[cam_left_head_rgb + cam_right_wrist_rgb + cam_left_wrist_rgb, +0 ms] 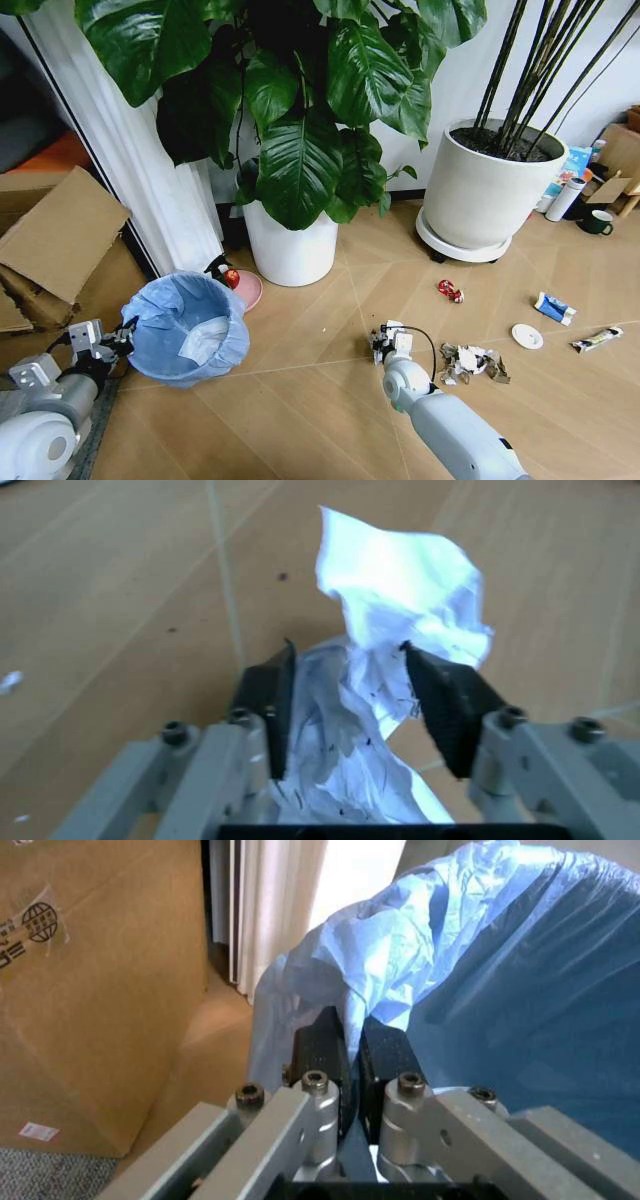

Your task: Pick up the trash bin and place the garbage on the floor into it.

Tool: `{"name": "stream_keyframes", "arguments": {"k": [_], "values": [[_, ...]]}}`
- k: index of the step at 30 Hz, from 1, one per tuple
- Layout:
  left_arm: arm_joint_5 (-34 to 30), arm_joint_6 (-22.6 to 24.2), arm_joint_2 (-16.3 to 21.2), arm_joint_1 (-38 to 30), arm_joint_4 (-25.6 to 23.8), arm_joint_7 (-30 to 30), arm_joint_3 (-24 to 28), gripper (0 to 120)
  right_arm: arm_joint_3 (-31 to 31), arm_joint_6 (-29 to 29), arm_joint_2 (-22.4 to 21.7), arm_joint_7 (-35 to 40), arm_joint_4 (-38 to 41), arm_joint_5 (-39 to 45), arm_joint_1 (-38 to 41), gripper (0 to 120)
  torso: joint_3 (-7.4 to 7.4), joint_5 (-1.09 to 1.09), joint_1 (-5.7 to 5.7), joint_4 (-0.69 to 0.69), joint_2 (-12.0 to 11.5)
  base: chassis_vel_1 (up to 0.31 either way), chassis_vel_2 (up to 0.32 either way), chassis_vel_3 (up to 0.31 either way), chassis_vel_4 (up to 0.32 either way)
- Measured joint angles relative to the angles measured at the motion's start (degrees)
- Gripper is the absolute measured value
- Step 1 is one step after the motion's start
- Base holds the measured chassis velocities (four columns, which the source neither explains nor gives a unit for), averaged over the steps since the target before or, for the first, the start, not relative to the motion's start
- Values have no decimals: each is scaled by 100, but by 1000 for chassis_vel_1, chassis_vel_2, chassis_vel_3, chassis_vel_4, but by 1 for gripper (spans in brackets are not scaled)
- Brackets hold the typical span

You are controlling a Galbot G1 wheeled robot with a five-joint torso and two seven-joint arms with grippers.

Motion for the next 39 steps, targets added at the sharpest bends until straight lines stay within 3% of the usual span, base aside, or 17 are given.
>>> {"name": "stream_keyframes", "arguments": {"k": [1,10,19,24,27,30,31,33,35,36,39], "values": [[0,0,0,0,0,0,0,0,0,0,0,0,0,0,0,39,0,0,0,0,0,0,0,0,0],[-15,13,12,-82,57,-32,25,0,57,-154,-306,276,133,253,-25,1,0,0,0,-1,0,0,0,0,0],[-15,14,25,-97,91,-36,42,0,115,-152,-465,288,244,284,-101,0,0,0,0,0,0,0,0,0,0],[-15,14,43,-117,129,-36,66,0,215,-71,-859,143,804,192,-302,0,0,1,0,0,0,0,0,0,0],[-28,14,71,-125,151,-36,74,0,226,293,-1170,-496,1113,-92,-405,0,0,0,0,-1,0,0,0,0,0],[-42,14,120,-127,182,-36,101,0,-5,1413,-1570,-2421,1477,131,-360,0,-1,1,0,-3,0,0,0,0,0],[-42,14,120,-127,182,-36,101,0,-5,1413,-1570,-2421,1477,131,-360,0,-1,1,0,-3,0,0,0,0,0],[-45,14,134,-137,202,-37,123,0,-261,2127,-1661,-3931,1458,365,-49,0,-1,-1,0,0,0,0,0,0,0],[-49,15,152,-140,206,-40,144,0,-478,2417,-1674,-4846,1433,740,207,0,0,0,0,1,0,0,0,0,0],[-49,15,152,-140,206,-40,144,0,-478,2417,-1674,-4846,1433,740,207,0,0,0,0,1,0,0,0,0,0],[-83,21,231,-140,206,-41,198,0,-799,2628,-1545,-6528,1369,1410,715,0,0,-2,0,0,0,0,0,0,0]]}}
